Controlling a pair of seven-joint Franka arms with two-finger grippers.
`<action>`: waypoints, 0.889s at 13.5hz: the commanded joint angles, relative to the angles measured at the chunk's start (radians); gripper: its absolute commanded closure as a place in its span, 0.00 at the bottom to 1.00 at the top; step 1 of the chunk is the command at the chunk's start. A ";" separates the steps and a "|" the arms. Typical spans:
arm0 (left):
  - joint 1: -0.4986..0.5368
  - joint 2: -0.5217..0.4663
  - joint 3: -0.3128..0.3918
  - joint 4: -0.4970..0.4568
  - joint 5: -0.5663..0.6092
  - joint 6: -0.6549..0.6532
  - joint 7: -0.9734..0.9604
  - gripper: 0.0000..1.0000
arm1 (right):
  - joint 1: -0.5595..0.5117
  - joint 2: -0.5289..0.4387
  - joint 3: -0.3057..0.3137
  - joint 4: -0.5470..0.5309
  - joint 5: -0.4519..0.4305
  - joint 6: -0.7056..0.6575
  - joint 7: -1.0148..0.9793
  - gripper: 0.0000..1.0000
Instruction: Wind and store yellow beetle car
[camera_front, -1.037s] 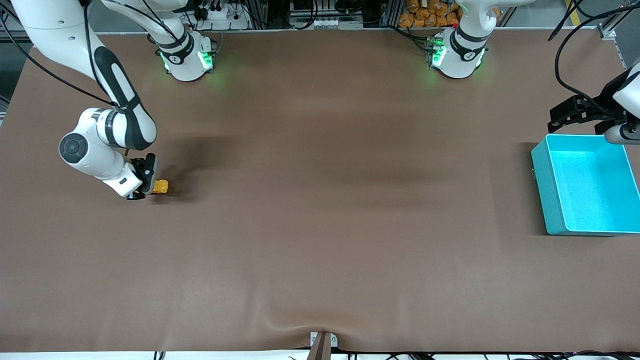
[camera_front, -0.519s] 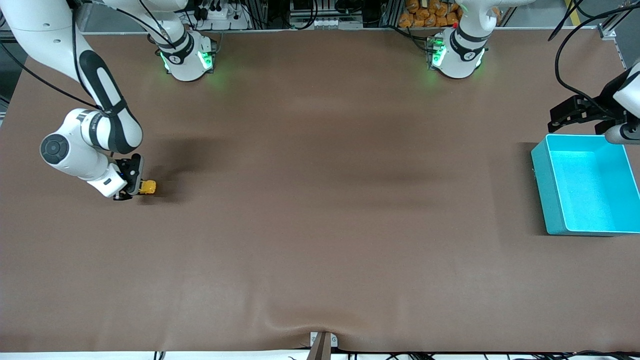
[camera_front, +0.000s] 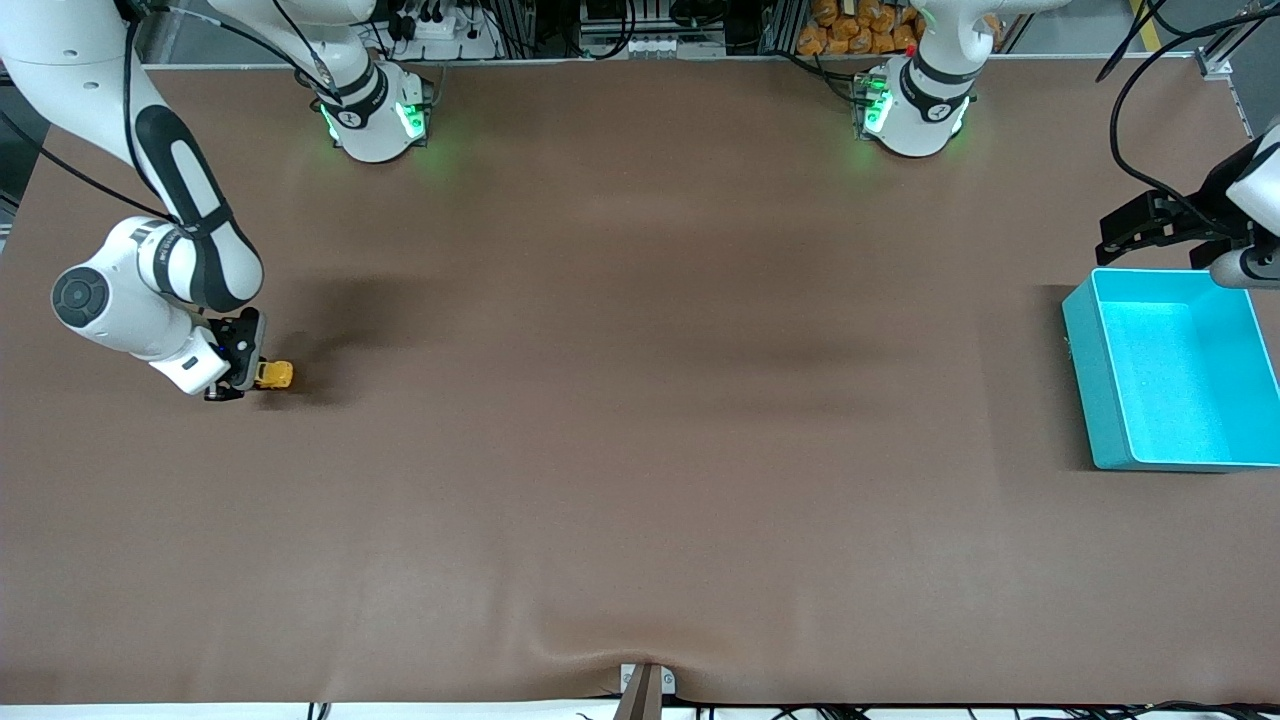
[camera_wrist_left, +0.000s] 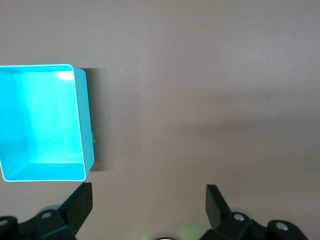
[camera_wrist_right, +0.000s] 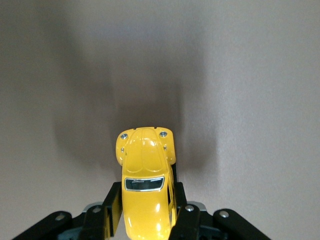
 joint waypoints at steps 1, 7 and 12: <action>0.002 -0.012 -0.001 0.001 -0.006 -0.008 -0.018 0.00 | -0.045 0.071 0.011 0.046 0.016 0.009 -0.065 0.72; 0.004 -0.014 -0.001 0.000 -0.006 -0.008 -0.016 0.00 | -0.093 0.085 0.011 0.078 0.016 -0.014 -0.115 0.72; 0.004 -0.014 -0.001 -0.002 -0.006 -0.008 -0.016 0.00 | -0.135 0.086 0.011 0.096 0.016 -0.028 -0.146 0.72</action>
